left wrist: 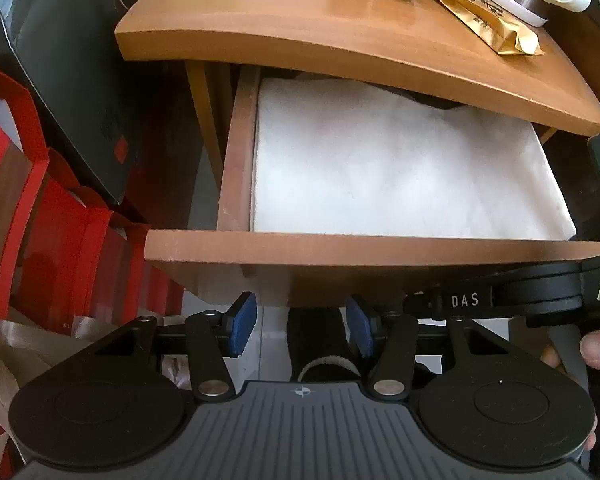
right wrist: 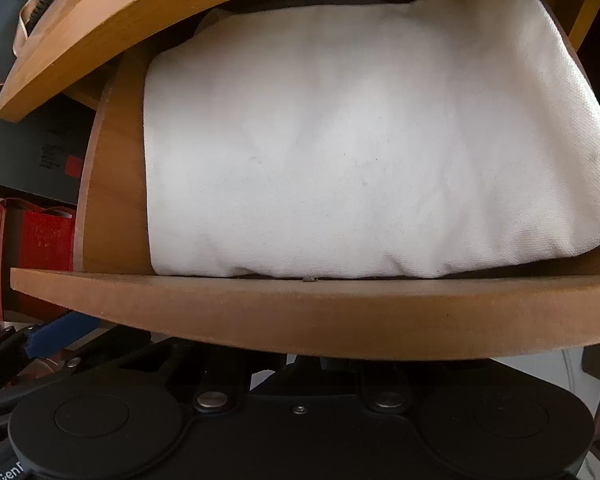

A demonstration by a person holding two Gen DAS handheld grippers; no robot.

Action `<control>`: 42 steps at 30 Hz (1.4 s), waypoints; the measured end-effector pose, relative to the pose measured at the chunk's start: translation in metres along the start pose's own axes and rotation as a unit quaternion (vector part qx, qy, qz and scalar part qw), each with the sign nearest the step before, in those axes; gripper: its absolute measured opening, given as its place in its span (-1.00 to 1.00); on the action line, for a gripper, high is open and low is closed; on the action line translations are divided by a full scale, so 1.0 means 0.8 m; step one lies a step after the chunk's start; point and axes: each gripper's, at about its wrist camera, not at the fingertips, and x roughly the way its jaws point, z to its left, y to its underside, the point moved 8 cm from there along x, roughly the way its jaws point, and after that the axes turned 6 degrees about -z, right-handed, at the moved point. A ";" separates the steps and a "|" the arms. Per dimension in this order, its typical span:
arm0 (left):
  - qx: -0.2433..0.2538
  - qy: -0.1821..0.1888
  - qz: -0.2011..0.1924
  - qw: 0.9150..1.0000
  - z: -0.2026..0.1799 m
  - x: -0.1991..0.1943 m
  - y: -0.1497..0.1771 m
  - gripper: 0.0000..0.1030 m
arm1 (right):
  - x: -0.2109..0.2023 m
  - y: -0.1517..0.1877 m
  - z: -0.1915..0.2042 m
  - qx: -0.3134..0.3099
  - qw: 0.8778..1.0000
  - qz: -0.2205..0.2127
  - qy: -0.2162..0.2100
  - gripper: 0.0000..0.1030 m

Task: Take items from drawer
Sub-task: 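Push the drawer front inward with the right tool until the drawer shuts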

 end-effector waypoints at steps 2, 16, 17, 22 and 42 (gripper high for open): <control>-0.002 0.000 0.000 1.000 0.001 0.001 -0.003 0.00 | 0.001 0.000 0.001 -0.003 1.000 0.002 0.002 -0.73; -0.022 0.004 0.020 1.000 0.004 0.004 -0.006 0.01 | 0.009 -0.004 0.001 -0.004 1.000 0.010 0.003 -0.73; -0.022 0.004 0.020 1.000 0.004 0.004 -0.007 0.01 | 0.008 -0.005 0.001 -0.005 1.000 0.009 0.003 -0.73; -0.024 0.003 0.016 1.000 0.003 0.005 -0.011 -0.01 | 0.003 -0.010 0.001 -0.009 1.000 0.000 0.005 -0.73; -0.026 0.001 -0.005 1.000 0.000 0.034 -0.067 -0.02 | 0.014 -0.068 0.006 -0.021 0.999 -0.040 0.011 -0.73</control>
